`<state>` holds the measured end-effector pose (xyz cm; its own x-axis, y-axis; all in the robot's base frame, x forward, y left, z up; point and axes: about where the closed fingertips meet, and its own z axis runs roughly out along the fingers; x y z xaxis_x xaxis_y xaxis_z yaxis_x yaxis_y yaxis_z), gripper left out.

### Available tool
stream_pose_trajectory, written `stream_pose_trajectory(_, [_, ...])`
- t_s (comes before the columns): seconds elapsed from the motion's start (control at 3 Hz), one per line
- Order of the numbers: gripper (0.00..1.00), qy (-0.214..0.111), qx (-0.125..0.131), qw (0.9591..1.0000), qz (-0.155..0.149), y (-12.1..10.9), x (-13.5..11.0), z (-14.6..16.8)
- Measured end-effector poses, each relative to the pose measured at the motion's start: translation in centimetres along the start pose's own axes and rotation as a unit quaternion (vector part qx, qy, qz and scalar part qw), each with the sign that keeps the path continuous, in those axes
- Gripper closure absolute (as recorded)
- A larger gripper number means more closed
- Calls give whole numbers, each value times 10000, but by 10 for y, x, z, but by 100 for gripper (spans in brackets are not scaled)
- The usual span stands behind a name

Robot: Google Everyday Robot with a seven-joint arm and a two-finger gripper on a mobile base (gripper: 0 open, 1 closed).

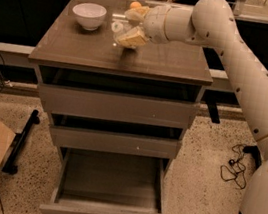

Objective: Pick blue plastic bottle from bottom drawer and place on counter

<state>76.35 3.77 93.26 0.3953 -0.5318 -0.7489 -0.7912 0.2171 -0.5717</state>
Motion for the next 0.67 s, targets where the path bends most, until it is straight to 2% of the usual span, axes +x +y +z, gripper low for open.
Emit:
stream_pose_trajectory(0.33, [0, -8, -17, 10000, 1, 1, -1, 2])
stream_pose_trajectory(0.67, [0, -8, -17, 10000, 1, 1, -1, 2])
